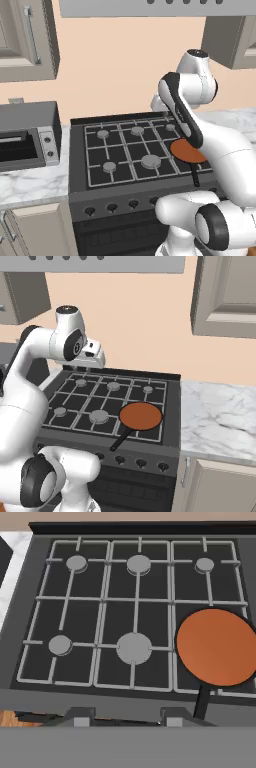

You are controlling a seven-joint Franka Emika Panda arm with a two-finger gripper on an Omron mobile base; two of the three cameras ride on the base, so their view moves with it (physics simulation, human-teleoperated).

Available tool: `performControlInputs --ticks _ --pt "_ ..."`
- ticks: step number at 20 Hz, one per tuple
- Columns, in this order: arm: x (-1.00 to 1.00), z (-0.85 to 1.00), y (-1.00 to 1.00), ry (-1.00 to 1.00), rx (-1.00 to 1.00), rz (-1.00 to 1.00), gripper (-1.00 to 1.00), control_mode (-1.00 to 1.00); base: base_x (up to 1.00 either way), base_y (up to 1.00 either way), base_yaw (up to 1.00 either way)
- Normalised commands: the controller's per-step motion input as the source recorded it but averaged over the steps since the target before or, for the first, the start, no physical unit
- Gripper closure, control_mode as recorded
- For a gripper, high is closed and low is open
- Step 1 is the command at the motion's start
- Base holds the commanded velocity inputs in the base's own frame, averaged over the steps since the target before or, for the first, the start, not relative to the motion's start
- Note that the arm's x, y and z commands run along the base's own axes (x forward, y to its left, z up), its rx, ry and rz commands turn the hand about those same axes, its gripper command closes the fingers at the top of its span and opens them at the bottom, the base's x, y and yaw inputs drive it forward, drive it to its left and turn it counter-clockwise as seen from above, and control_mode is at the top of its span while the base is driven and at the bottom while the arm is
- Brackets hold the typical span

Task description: Retrieve the steak from the fridge and place it on the saucepan with marinade on the stove.

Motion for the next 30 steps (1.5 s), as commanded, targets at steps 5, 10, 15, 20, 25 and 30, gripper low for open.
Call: performControlInputs --ticks 5,10,15,20,25,30 --pt "-0.73 0.00 -0.04 -0.15 0.00 0.00 -1.00 -1.00 0.00 0.00 0.00" --pt "-1.00 0.00 -0.11 -0.33 0.00 0.00 -1.00 -1.00 0.00 0.00 0.00" --pt "-0.86 -0.20 0.00 -0.08 0.00 0.00 -1.00 -1.00 0.00 0.00 0.00" --pt "-0.41 -0.30 0.00 0.00 0.00 0.00 -1.00 -1.00 0.00 0.00 0.00" --pt "-0.07 -0.07 0.00 0.00 0.00 0.00 -1.00 1.00 0.00 0.00 0.00" --pt "0.00 0.00 0.00 0.00 0.00 0.00 -1.00 1.00 -0.40 0.00 0.00"
